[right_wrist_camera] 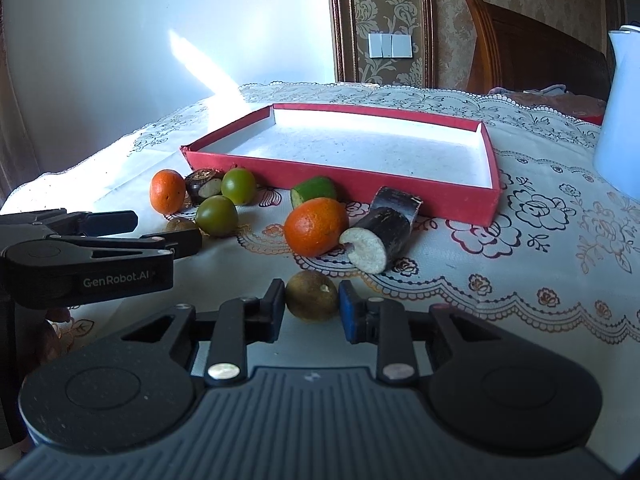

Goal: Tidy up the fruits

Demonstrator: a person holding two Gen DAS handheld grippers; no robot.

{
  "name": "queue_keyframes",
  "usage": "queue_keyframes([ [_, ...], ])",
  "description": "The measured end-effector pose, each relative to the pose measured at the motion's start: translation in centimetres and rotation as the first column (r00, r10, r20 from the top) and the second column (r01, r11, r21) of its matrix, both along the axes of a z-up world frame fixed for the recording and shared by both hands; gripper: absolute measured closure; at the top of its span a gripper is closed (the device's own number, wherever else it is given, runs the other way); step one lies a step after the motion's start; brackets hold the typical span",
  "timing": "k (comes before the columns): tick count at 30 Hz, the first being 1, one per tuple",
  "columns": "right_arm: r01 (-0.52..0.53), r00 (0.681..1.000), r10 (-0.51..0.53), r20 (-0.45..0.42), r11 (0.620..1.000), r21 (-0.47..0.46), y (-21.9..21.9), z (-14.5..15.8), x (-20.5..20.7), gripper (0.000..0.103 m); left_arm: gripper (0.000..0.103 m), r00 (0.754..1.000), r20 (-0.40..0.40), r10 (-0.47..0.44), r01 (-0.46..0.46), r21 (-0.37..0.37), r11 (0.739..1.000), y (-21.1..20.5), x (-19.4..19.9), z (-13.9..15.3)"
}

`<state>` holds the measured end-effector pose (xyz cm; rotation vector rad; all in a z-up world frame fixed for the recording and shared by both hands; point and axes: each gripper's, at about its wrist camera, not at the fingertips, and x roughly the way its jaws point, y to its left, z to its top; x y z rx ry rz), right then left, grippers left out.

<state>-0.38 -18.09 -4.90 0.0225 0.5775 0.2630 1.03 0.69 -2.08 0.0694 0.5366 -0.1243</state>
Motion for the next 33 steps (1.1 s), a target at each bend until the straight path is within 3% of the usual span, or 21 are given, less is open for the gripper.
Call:
queue_keyframes([
  [14,0.014,1.0,-0.014,0.002,1.0,0.014,-0.2,0.0,0.0,0.076,0.07,0.999,-0.027,-0.025,0.025,-0.003,1.0,-1.0,0.9,-0.5],
  [33,0.062,0.997,-0.064,0.045,0.997,0.038,-0.7,0.7,-0.6,0.076,0.073,1.0,0.006,0.013,-0.013,0.043,0.999,-2.8,-0.4,0.9],
])
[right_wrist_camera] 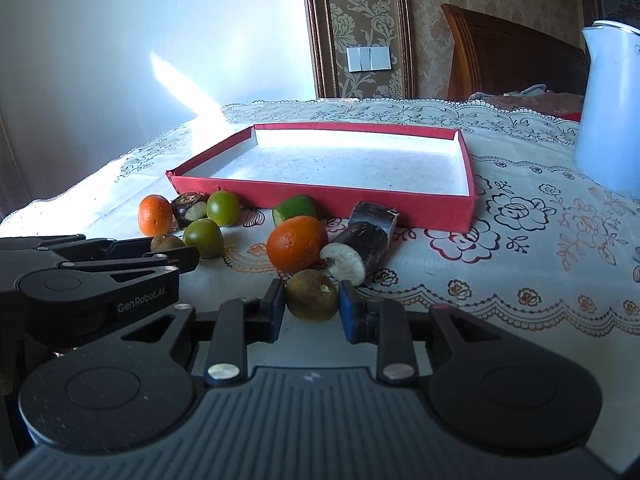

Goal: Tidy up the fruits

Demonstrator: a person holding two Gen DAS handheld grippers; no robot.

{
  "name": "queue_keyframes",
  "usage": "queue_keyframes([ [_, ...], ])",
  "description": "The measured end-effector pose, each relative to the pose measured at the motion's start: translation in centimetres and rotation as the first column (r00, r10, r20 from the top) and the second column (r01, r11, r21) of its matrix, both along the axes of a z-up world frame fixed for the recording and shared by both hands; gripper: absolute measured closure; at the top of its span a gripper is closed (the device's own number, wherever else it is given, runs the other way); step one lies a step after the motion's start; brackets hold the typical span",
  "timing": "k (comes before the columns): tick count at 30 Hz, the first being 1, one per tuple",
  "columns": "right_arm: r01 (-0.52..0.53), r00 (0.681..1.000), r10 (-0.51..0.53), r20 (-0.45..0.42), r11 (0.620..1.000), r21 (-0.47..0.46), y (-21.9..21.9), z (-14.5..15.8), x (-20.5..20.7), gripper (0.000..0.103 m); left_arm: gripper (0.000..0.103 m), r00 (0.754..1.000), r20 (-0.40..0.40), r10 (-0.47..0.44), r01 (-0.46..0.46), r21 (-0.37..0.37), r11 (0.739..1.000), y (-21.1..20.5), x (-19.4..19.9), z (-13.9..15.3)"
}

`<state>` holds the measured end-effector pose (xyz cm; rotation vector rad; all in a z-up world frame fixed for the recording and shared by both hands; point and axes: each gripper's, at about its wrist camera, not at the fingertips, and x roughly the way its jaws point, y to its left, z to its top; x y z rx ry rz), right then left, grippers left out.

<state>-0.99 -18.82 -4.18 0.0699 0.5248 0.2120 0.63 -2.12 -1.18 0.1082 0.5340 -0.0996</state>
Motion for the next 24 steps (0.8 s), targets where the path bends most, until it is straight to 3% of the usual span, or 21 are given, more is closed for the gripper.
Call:
queue_keyframes([
  [13,0.046,0.993,-0.046,0.105,0.999,0.007,-0.1,3.0,0.7,0.076,0.073,0.996,0.081,0.039,-0.039,-0.006,0.999,0.0,1.0,3.0],
  [24,0.1,0.984,-0.096,0.151,0.995,-0.016,-0.6,4.7,5.5,0.076,0.073,0.991,0.105,0.078,-0.077,-0.013,0.997,-0.4,5.6,3.6],
])
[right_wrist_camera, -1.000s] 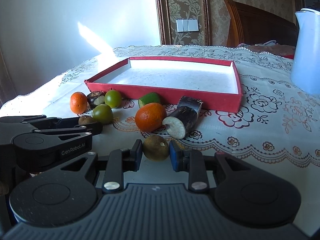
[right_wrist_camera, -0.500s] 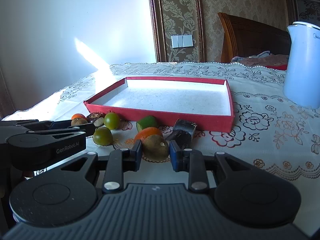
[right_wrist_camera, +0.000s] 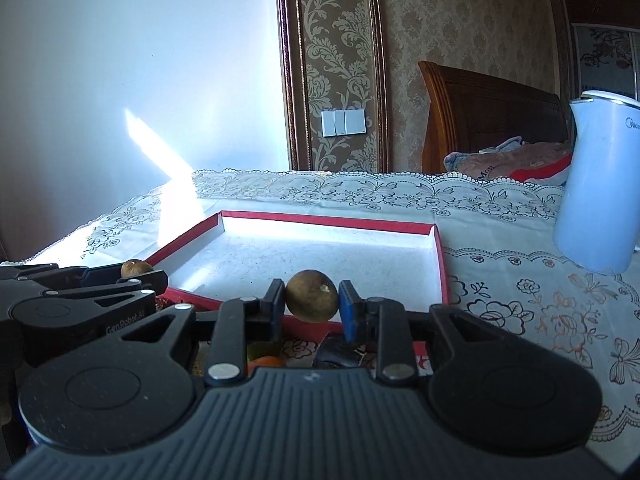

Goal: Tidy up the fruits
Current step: 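Carry both brown fruits into the red tray and open both tools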

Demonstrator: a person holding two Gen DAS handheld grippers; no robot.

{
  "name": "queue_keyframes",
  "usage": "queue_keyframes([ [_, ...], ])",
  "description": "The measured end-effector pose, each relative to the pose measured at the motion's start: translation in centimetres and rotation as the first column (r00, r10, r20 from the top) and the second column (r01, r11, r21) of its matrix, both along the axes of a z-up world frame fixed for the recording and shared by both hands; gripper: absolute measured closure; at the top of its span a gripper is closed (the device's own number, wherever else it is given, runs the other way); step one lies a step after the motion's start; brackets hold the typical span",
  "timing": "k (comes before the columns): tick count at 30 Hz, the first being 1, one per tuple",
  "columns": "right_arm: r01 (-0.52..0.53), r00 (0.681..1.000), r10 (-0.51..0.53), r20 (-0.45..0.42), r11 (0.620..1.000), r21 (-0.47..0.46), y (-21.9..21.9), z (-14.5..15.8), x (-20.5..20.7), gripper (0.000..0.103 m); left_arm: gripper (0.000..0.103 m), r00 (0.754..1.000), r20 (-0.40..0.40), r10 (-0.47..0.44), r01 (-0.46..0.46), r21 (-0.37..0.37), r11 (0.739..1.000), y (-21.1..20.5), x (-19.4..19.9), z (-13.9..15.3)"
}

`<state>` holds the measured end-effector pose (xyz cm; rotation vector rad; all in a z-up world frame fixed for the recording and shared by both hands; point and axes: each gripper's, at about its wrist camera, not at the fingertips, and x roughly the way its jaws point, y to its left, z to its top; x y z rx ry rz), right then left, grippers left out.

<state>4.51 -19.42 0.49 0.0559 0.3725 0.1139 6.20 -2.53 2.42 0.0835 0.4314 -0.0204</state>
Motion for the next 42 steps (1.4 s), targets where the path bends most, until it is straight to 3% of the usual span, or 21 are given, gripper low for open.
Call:
queue_keyframes([
  [6,-0.002,0.999,0.001,-0.041,1.0,-0.031,0.3,-1.0,3.2,0.076,0.073,1.0,0.004,0.018,-0.018,-0.002,1.0,-0.9,3.3,-0.1],
  [16,-0.021,0.995,0.017,-0.097,0.999,-0.034,0.6,-2.8,6.2,0.076,0.073,0.996,-0.089,-0.009,0.008,-0.016,1.0,-2.3,7.8,-2.4],
  [27,-0.023,0.991,0.018,-0.134,0.999,-0.036,0.5,-3.5,6.8,0.076,0.073,0.988,-0.153,-0.004,0.009,0.028,1.0,-2.8,8.4,-3.7],
  [42,-0.025,0.989,0.022,-0.144,0.999,-0.021,-0.1,-3.5,6.3,0.075,0.073,0.988,-0.154,-0.008,0.011,0.019,1.0,-3.2,6.3,-3.2],
])
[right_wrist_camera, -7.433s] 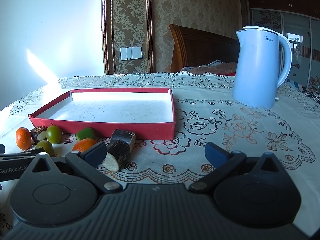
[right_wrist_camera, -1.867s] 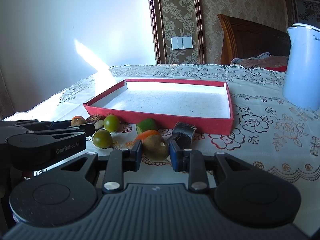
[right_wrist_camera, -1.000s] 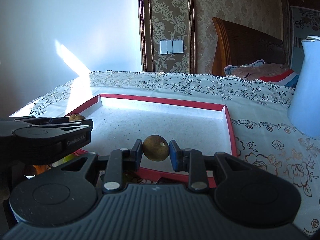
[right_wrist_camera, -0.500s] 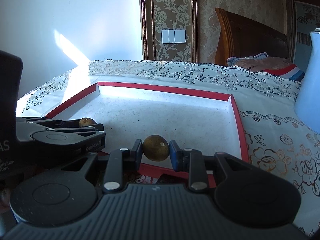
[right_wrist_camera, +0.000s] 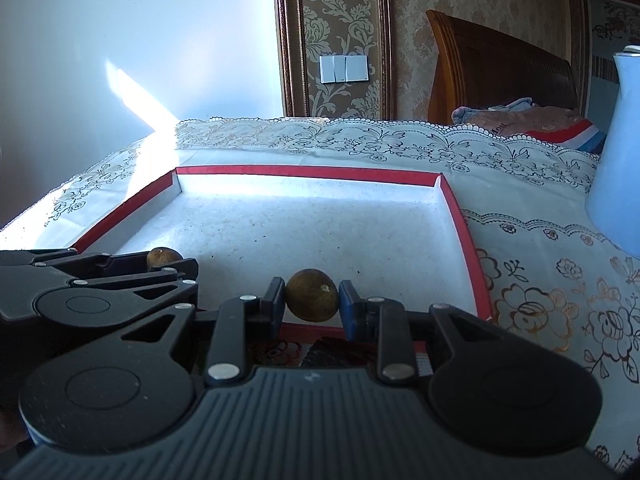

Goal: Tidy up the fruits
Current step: 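Carry both brown fruits into the red tray and open both tools, then lift both open tools out of the tray back toward the fruits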

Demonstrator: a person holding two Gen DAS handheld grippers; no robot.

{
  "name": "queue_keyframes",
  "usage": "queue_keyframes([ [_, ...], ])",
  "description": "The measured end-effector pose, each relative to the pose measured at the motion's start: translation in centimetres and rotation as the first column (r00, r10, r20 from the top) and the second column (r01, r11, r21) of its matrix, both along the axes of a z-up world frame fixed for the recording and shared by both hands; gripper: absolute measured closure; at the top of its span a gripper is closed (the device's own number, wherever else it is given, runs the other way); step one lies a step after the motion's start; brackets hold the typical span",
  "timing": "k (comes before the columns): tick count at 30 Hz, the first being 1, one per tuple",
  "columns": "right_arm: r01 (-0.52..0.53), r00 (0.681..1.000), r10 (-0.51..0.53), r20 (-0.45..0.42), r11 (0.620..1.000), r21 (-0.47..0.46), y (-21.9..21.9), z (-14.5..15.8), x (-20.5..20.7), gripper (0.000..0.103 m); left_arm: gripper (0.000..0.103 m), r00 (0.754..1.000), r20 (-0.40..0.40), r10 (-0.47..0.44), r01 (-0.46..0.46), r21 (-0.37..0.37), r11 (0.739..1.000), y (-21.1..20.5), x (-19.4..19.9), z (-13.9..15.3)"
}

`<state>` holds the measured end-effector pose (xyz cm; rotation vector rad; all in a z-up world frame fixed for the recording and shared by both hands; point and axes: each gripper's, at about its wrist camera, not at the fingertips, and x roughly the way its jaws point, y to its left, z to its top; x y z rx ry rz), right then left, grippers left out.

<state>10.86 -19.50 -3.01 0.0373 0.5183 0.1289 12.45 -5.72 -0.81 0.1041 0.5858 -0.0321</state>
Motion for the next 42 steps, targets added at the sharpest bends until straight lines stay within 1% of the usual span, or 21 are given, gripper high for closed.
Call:
queue_keyframes([
  [3,-0.001,1.0,0.001,-0.002,1.0,-0.001,-0.1,-0.1,0.1,0.075,0.073,1.0,-0.008,0.0,0.0,0.008,1.0,-0.1,-0.1,-0.1],
  [7,-0.003,1.0,0.003,-0.005,1.0,0.001,0.1,0.0,0.6,0.075,0.073,0.999,-0.005,0.039,-0.039,0.002,0.999,0.0,0.1,-0.1],
  [12,-0.005,1.0,0.005,-0.009,1.0,0.002,0.2,-0.3,0.7,0.075,0.072,0.999,-0.01,0.05,-0.05,-0.008,0.999,0.3,0.5,-0.2],
  [13,-0.007,1.0,0.007,-0.009,1.0,0.003,0.1,-0.3,0.7,0.075,0.069,0.999,-0.012,0.053,-0.053,-0.007,0.999,0.3,0.5,-0.3],
  [14,-0.009,1.0,0.009,-0.009,1.0,0.005,0.1,-0.3,0.7,0.075,0.063,0.998,-0.013,0.055,-0.055,-0.007,0.998,0.3,0.6,-0.3],
  [15,-0.011,1.0,0.011,-0.009,1.0,0.007,0.1,-0.3,0.7,0.075,0.06,0.998,-0.014,0.058,-0.058,-0.008,0.998,0.4,0.6,-0.3],
  [16,-0.013,1.0,0.013,-0.008,1.0,0.009,0.1,-0.3,0.7,0.075,0.053,0.998,-0.013,0.061,-0.061,-0.009,0.998,0.4,0.7,-0.3],
  [17,-0.013,1.0,0.013,-0.007,1.0,0.009,0.1,-0.3,0.7,0.074,0.051,0.998,-0.012,0.064,-0.064,-0.008,0.998,0.4,0.7,-0.3],
  [23,-0.01,1.0,0.01,-0.003,1.0,0.014,0.0,-0.4,0.7,0.074,0.048,0.998,-0.017,0.064,-0.064,-0.012,0.998,0.5,0.8,-0.3],
  [24,-0.006,1.0,0.006,-0.003,1.0,0.016,-0.1,-0.4,0.7,0.074,0.046,0.998,-0.018,0.065,-0.065,-0.013,0.998,0.5,0.8,-0.3],
  [26,0.001,1.0,-0.001,0.002,1.0,0.021,-0.2,-0.3,0.5,0.073,0.036,0.997,-0.019,0.073,-0.074,-0.017,0.997,0.6,0.8,-0.3],
  [27,0.003,1.0,-0.003,0.007,1.0,0.028,-0.4,-0.3,0.4,0.072,0.035,0.997,-0.018,0.074,-0.074,-0.02,0.997,0.7,0.7,-0.3],
  [31,-0.001,1.0,0.0,0.021,0.999,0.048,-0.6,0.0,-0.1,0.072,0.034,0.998,-0.012,0.065,-0.066,-0.019,0.998,0.5,0.6,-0.2],
  [35,0.003,0.998,-0.008,0.058,0.997,0.078,-1.1,0.6,-1.2,0.072,0.034,0.999,0.003,0.051,-0.051,-0.031,0.998,0.7,0.0,0.1],
  [36,0.007,0.997,-0.014,0.07,0.996,0.088,-1.4,0.8,-1.6,0.07,0.033,0.999,0.009,0.048,-0.048,-0.034,0.998,0.8,-0.2,0.3],
  [37,0.011,0.997,-0.019,0.08,0.995,0.096,-1.6,0.9,-2.0,0.067,0.032,0.999,0.014,0.048,-0.048,-0.037,0.998,0.9,-0.5,0.4],
  [38,0.013,0.995,-0.023,0.096,0.994,0.107,-1.9,1.0,-2.5,0.065,0.032,0.998,0.03,0.047,-0.045,-0.051,0.998,1.2,-1.0,0.7],
  [40,0.017,0.993,-0.032,0.117,0.992,0.125,-2.6,1.2,-3.5,0.065,0.03,0.997,0.066,0.044,-0.039,-0.077,0.996,1.8,-2.3,1.4],
  [42,0.027,0.99,-0.047,0.133,0.989,0.145,-3.5,1.2,-4.6,0.065,0.025,0.995,0.092,0.039,-0.031,-0.086,0.996,2.4,-3.5,1.8],
])
